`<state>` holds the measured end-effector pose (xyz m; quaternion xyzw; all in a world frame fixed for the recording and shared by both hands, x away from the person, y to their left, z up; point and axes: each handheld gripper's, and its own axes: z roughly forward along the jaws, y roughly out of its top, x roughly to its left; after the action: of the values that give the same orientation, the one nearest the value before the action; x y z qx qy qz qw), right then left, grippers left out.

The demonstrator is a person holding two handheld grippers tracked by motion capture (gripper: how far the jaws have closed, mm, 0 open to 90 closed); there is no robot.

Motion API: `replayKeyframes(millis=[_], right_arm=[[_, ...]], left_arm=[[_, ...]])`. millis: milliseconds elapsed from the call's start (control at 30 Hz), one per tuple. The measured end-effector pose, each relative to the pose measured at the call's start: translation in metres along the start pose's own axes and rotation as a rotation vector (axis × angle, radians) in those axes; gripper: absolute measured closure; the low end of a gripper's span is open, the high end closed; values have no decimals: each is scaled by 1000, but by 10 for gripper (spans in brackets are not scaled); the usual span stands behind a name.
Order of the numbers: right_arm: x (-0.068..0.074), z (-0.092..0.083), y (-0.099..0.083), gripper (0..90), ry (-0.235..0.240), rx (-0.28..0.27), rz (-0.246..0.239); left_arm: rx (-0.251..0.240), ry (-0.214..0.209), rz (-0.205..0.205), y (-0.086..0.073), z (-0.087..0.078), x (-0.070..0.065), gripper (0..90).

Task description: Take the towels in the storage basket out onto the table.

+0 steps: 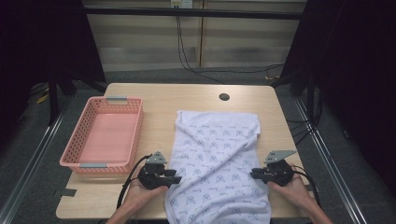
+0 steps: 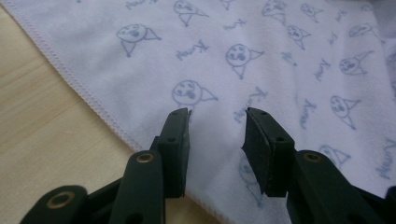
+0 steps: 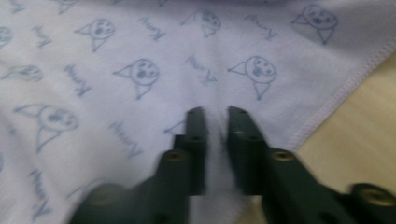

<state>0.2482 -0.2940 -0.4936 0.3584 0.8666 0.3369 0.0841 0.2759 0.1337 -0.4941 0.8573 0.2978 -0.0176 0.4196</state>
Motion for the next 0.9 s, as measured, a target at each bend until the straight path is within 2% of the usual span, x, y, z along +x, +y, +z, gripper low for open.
replayKeyframes(millis=[33, 67, 100, 167, 233, 267, 300, 367, 433, 467, 500, 567, 600, 633, 667, 700, 767, 800, 867, 900], right_arm=[[3, -4, -5, 880, 24, 5, 11], [6, -9, -9, 882, 25, 19, 11], [9, -11, -12, 883, 31, 16, 9], [16, -19, -19, 886, 48, 39, 0], [20, -24, -26, 887, 62, 38, 1], [21, -26, -27, 887, 66, 45, -6], [23, -27, -28, 889, 76, 48, -11], [26, -29, -29, 890, 118, 65, -31], [31, -29, -30, 890, 149, 75, -69], [34, -29, -30, 890, 177, 85, -70], [36, -29, -30, 889, 188, 85, -89], [38, -29, -29, 869, 186, 91, -94], [36, -29, -29, 819, 181, 79, -70], [35, -29, -29, 786, 168, 71, -59], [32, -30, -28, 731, 148, 44, -51], [30, -31, -26, 700, 125, 23, -30], [23, -33, -18, 663, 78, -38, -5], [19, -32, -14, 647, 37, -65, 14], [11, -30, -7, 625, 17, -106, 36], [6, -27, -2, 606, -5, -127, 49]], left_arm=[[1, -11, 4, -1, -1, -2, 614], [17, -11, 18, -2, -1, -4, 647], [47, 7, 36, -4, 1, -7, 659], [63, 14, 46, -7, 0, -9, 711], [65, 33, 38, -10, -2, -9, 821], [63, 34, 18, -12, -3, -9, 863], [71, 21, 25, -14, -5, -8, 889], [82, 27, 37, -16, -9, -11, 900], [88, 14, 25, -21, -13, -15, 900], [87, 4, 20, -23, -15, -16, 900], [112, -29, 13, -25, -18, -19, 899], [123, -59, 14, -31, -23, -22, 874], [126, -61, 13, -32, -26, -23, 859], [120, -66, 3, -34, -29, -23, 831], [103, -62, -3, -33, -30, -22, 760], [78, -72, -7, -31, -32, -20, 734], [43, -54, -14, -23, -31, -15, 681], [20, -40, -21, -19, -29, -13, 653], [-28, -13, -22, -6, -25, -4, 650], [-37, -9, -23, 2, -20, 1, 651]])
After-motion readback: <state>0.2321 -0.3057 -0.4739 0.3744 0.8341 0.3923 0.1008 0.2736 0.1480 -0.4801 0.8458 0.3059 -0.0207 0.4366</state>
